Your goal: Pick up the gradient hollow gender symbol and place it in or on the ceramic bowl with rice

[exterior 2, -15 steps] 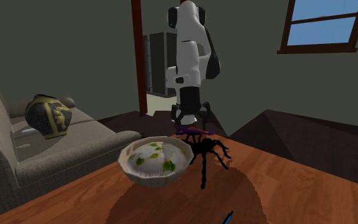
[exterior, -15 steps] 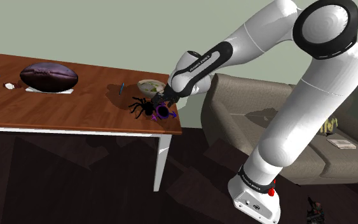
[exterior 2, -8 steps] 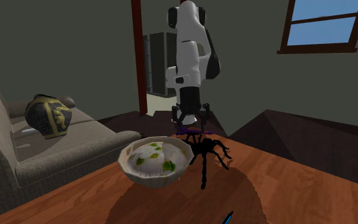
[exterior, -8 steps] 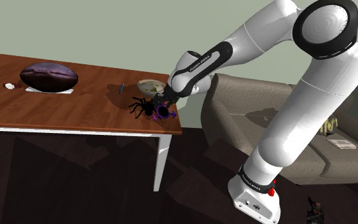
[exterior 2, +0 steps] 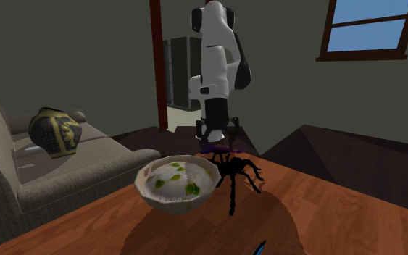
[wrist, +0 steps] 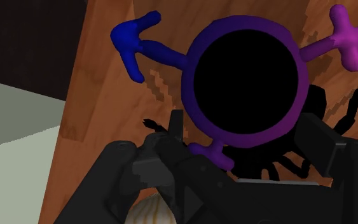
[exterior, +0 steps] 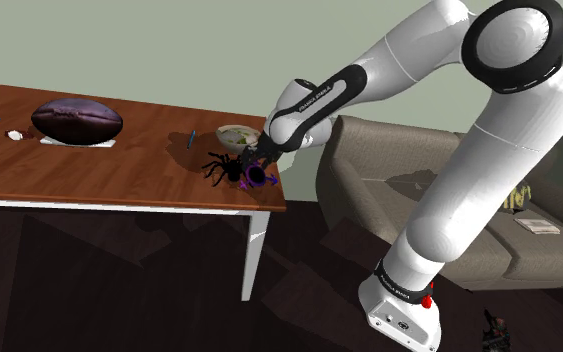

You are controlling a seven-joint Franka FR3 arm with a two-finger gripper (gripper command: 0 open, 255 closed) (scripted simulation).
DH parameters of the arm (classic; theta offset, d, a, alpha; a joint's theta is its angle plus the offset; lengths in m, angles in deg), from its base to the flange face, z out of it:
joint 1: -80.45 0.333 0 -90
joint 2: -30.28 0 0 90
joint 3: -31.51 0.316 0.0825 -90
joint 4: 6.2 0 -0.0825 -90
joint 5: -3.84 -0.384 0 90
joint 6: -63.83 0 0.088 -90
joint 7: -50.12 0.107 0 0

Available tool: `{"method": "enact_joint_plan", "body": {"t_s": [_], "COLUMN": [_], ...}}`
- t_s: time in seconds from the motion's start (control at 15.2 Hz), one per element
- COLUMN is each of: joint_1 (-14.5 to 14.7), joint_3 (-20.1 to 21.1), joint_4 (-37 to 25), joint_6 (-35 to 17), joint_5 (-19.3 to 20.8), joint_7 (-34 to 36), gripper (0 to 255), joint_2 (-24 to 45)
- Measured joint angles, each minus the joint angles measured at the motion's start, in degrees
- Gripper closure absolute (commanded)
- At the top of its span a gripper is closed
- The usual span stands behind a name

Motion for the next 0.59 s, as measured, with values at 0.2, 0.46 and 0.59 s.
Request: {"method": "enact_joint_plan", "body": {"t_s": [0.2, 0.46, 0.59], "joint_1": [-0.2, -0.4, -0.6], "joint_3": [0.0, 0.0, 0.0], "joint_4": [-0.6, -1.1, -1.9], "joint_6": [2.3, 5.5, 7.2], "joint_5": [0.8, 1.6, 2.0], "joint_7": [0.7, 1.5, 1.8], "gripper": [255, 255, 255], "joint_2": [-1.7, -4.5, -5.3]}}
